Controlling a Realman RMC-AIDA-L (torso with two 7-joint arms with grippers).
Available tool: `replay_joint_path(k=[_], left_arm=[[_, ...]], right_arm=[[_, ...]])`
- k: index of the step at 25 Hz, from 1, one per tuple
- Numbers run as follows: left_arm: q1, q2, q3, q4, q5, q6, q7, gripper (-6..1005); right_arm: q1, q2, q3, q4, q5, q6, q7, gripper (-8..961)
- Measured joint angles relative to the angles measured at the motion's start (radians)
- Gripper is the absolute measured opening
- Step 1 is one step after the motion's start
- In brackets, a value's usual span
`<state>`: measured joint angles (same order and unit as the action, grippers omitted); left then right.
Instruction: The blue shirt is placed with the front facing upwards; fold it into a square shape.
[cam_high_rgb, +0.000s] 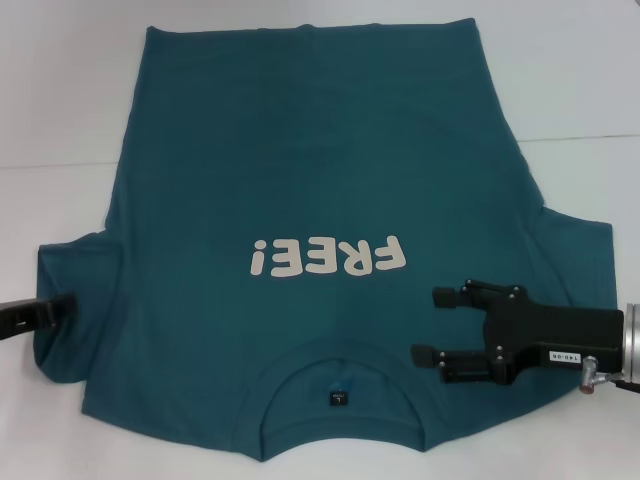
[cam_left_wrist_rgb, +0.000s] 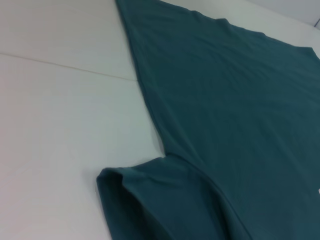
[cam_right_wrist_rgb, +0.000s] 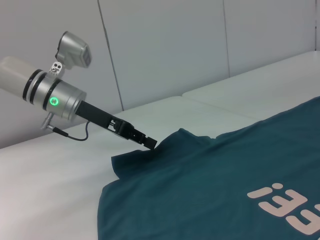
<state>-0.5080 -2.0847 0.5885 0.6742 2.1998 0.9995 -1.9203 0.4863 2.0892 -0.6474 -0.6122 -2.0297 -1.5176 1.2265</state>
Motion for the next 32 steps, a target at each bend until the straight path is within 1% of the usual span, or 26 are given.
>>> replay_joint_path(k=[5,12,13,14,18,21,23,26,29,32], left_arm=[[0.0,0.0,0.049,0.0,0.0,-0.024,0.001,29],[0.011,-0.002,0.048,0.016,0.0,-0.032,0.002,34],[0.023,-0.008,0.044,0.044,-0.001,-0.031,0.002,37],[0.023,-0.008,0.044,0.044,-0.001,-0.031,0.002,39],[0.054,-0.024,0.043,0.108,-0.006,-0.024,-0.004,48],[0.072,-0.03,0.043,0.134,-0.008,-0.024,-0.036,55],[0.083,-0.034,0.042,0.15,-0.006,-0.03,-0.076,104],[0.095,-0.03,0.043,0.151,0.0,-0.035,-0.126,177],[0.097,-0.028,0.046,0.148,0.003,-0.045,-0.138,250],[0.097,-0.029,0.048,0.147,0.022,-0.061,-0.139,352]], right_arm=[[0.0,0.0,0.0,-0.002,0.0,-0.002,0.003,942],[0.0,0.001,0.0,-0.003,0.0,-0.003,0.005,942],[0.001,0.001,0.0,-0.004,0.0,-0.003,0.005,942],[0.001,0.001,0.0,-0.004,0.0,-0.004,0.005,942],[0.002,0.002,0.0,-0.004,0.0,-0.006,0.005,942],[0.003,0.002,0.001,-0.004,0.0,-0.006,0.005,942],[0.003,0.002,0.001,-0.005,0.0,-0.006,0.007,942],[0.003,0.002,0.002,-0.007,0.0,-0.005,0.012,942],[0.004,0.001,0.002,-0.008,0.0,-0.005,0.013,942],[0.008,0.0,0.002,-0.008,0.0,-0.005,0.013,942]])
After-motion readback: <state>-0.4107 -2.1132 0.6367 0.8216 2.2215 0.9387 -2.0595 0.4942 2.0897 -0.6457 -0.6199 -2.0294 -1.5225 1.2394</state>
